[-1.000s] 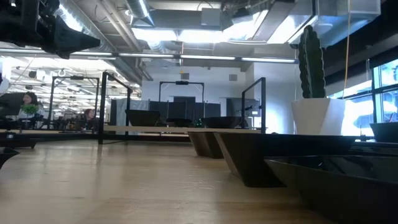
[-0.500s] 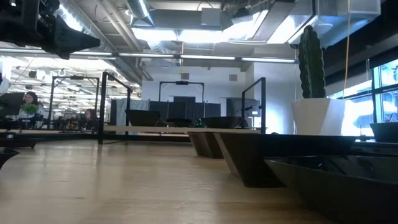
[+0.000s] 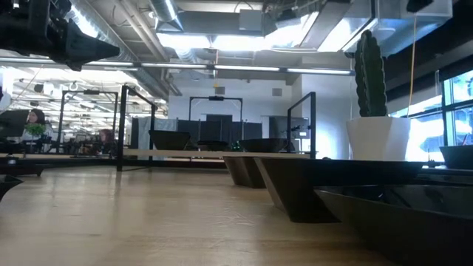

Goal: Pick & Place Mini shaped plates
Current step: Stack the square plate on top of the square plate on the shelf

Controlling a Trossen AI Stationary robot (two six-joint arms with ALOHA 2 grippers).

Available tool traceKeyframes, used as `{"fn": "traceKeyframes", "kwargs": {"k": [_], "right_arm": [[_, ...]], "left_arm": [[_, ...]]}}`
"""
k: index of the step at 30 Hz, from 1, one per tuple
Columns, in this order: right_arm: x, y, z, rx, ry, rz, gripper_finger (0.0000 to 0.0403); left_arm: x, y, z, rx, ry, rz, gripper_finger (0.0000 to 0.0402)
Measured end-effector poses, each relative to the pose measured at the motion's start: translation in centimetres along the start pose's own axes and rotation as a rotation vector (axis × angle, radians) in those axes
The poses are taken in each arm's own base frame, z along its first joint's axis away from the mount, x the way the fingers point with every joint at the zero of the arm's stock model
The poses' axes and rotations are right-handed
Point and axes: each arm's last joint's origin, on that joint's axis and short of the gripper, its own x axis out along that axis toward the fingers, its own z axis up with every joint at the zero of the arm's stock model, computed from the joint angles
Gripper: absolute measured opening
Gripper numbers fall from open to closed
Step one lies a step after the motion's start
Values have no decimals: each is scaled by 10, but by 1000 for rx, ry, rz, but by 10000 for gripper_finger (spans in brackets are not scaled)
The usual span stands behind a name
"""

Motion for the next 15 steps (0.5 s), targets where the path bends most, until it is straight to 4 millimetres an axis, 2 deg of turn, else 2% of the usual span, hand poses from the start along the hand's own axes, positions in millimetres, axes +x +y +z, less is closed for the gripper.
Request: {"fn": "traceKeyframes", "kwargs": {"k": [8, 15], "right_arm": [[-1, 13, -50, -102, -3, 37, 4], [0, 20, -74, -72, -67, 19, 4]], "left_arm": [[0, 0, 0, 0, 0, 0, 5], [0, 0, 0, -9, 2, -4, 8]]}}
